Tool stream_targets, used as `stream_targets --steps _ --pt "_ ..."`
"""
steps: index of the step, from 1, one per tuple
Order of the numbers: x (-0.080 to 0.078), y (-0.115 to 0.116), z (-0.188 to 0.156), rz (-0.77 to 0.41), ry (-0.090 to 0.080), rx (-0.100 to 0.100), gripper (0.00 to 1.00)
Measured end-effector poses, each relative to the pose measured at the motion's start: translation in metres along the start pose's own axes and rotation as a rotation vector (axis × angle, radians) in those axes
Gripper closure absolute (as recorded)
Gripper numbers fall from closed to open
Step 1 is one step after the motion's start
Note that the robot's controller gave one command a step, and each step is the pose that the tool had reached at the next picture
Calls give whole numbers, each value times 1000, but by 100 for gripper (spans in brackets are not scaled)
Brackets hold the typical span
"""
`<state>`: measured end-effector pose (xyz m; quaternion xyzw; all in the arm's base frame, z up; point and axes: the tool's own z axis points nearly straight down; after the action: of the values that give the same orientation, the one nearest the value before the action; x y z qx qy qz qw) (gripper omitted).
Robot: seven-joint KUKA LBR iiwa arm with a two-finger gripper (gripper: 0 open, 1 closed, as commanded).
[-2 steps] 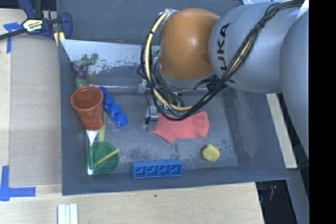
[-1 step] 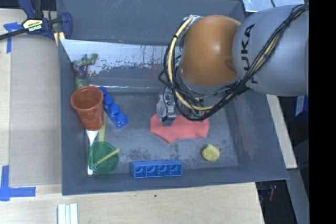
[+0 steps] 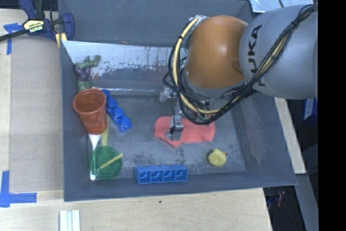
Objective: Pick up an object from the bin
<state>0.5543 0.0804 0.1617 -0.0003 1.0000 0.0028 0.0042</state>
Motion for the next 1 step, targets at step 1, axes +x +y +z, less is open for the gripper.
stream_targets --steps 1 --pt "0 0 0 0 0 0 0"
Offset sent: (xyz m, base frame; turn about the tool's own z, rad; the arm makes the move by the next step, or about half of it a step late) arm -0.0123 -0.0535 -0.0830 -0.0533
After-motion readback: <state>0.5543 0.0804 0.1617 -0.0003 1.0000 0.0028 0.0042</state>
